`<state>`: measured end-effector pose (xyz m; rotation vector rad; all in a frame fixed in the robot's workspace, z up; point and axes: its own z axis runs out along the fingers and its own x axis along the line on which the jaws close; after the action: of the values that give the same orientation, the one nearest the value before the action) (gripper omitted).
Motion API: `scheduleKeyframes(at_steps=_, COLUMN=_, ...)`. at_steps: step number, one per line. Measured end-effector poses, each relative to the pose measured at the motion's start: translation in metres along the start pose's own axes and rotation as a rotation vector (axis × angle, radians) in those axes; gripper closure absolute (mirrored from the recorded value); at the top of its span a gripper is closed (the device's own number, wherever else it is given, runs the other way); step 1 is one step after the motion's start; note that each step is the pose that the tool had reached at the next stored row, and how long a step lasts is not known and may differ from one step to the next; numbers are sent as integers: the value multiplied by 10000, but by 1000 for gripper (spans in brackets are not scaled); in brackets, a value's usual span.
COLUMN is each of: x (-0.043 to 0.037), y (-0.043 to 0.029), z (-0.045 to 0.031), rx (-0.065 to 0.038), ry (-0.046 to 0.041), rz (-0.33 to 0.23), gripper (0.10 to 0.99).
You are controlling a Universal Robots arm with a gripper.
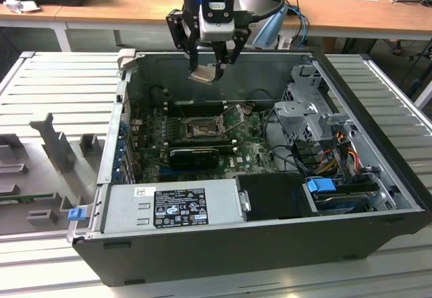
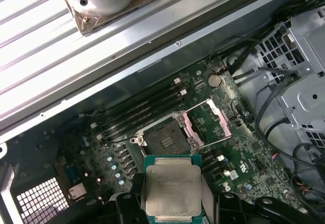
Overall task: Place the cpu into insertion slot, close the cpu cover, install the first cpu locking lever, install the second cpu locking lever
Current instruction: 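Place the cpu into insertion slot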
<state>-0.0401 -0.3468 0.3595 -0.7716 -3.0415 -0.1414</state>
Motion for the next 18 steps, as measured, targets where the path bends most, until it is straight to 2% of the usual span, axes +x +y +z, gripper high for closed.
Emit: scheduleKeyframes(at_steps=18, x=0, y=0, z=1, rx=-21, ry=-84, rz=966, gripper=557)
